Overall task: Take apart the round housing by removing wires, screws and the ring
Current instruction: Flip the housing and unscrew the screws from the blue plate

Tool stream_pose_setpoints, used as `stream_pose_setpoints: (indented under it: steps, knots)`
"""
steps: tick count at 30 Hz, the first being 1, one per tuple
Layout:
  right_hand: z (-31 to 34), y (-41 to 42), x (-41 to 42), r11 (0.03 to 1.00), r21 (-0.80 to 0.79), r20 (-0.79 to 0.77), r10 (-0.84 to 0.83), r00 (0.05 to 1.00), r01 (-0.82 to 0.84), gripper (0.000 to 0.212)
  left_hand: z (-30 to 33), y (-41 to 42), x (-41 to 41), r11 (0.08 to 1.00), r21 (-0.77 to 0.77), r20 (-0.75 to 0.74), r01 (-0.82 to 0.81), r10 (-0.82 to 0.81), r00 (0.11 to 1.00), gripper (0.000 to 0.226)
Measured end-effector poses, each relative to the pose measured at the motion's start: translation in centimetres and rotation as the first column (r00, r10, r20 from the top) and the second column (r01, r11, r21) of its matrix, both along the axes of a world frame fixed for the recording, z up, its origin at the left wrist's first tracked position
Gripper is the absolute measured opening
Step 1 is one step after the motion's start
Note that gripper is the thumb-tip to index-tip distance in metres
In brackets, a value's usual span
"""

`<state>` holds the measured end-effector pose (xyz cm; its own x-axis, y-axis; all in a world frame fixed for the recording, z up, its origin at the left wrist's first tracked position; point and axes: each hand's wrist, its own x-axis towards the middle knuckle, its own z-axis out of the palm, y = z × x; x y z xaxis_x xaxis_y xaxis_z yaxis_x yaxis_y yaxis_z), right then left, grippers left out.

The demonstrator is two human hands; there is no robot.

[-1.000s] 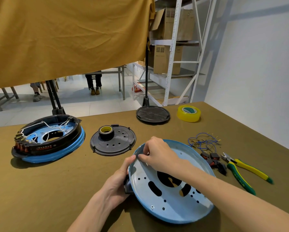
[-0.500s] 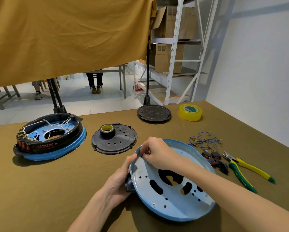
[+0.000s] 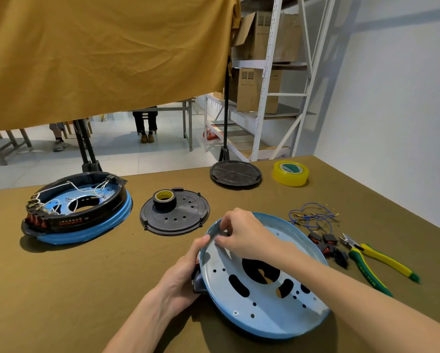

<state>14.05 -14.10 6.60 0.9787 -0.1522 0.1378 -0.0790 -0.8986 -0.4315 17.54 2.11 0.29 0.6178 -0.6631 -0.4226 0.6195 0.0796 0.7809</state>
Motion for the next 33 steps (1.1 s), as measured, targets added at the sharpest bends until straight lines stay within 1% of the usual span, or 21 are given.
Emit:
stream_pose_setpoints:
  steps: [1,2,5,7,9,11,12,16,18,21,23,25,30,33]
  knots:
    - [-0.2,0.1,0.0,1.0,-0.009,0.013,-0.014,1.0,0.014,0.025,0.0,0.0,0.0,1.0,0.005,0.001,-0.001,0.001,1.0,0.065]
    - [-0.3,0.2,0.0,1.0,-0.016,0.008,-0.014,1.0,0.014,0.028,0.1,0.0,0.0,1.0,0.009,0.001,-0.002,0.002,1.0,0.067]
    - [-0.1,0.4,0.1,0.999,0.002,-0.013,0.053,0.999,-0.053,0.015,0.1,0.0,-0.1,1.0,0.007,-0.001,-0.002,0.002,1.0,0.07]
    - [0.1,0.4,-0.1,0.997,0.012,-0.019,0.081,0.997,-0.081,0.016,0.0,0.0,-0.1,1.0,0.007,-0.001,0.0,0.0,1.0,0.07]
    - [-0.1,0.3,-0.2,0.999,0.013,-0.002,0.051,0.999,-0.051,0.005,0.0,0.0,0.0,1.0,0.002,-0.001,0.002,-0.002,1.0,0.068]
    - [-0.4,0.5,-0.3,1.0,-0.01,0.026,0.0,1.0,0.0,0.02,0.0,0.0,0.0,1.0,0.004,0.0,-0.002,0.002,1.0,0.066]
    - [-0.6,0.5,-0.2,1.0,-0.016,0.03,-0.011,0.999,0.012,0.023,0.0,0.0,0.0,1.0,0.008,-0.001,-0.005,0.005,1.0,0.066]
    - [-0.3,0.6,0.1,0.998,-0.009,-0.003,0.063,0.998,-0.063,0.014,0.0,0.0,0.0,1.0,0.011,-0.004,0.004,-0.004,1.0,0.071]
    - [-0.1,0.3,0.0,0.996,0.0,-0.012,0.086,0.996,-0.086,0.015,-0.1,0.0,0.0,1.0,0.007,0.0,0.006,-0.006,1.0,0.071]
    - [-0.4,0.1,-0.3,0.996,0.022,0.023,0.082,0.996,-0.083,0.009,0.0,0.1,0.0,1.0,-0.006,-0.003,0.011,-0.011,1.0,0.068]
    - [-0.8,0.2,-0.3,0.999,0.017,0.047,0.046,0.998,-0.047,0.015,0.0,0.1,0.0,1.0,-0.003,0.002,0.012,-0.012,1.0,0.067]
    - [-1.0,0.4,-0.1,1.0,0.003,0.055,0.029,0.998,-0.029,0.016,0.1,0.0,0.0,1.0,0.009,0.006,0.008,-0.008,1.0,0.069]
    - [-0.9,0.1,0.1,0.997,-0.003,0.039,0.08,0.996,-0.08,0.012,0.1,0.1,-0.1,1.0,0.005,0.0,0.003,-0.003,1.0,0.067]
    - [-1.0,-0.2,0.0,0.995,0.061,0.046,0.081,0.996,-0.084,0.013,0.1,0.1,0.0,1.0,0.004,0.0,0.013,-0.013,1.0,0.068]
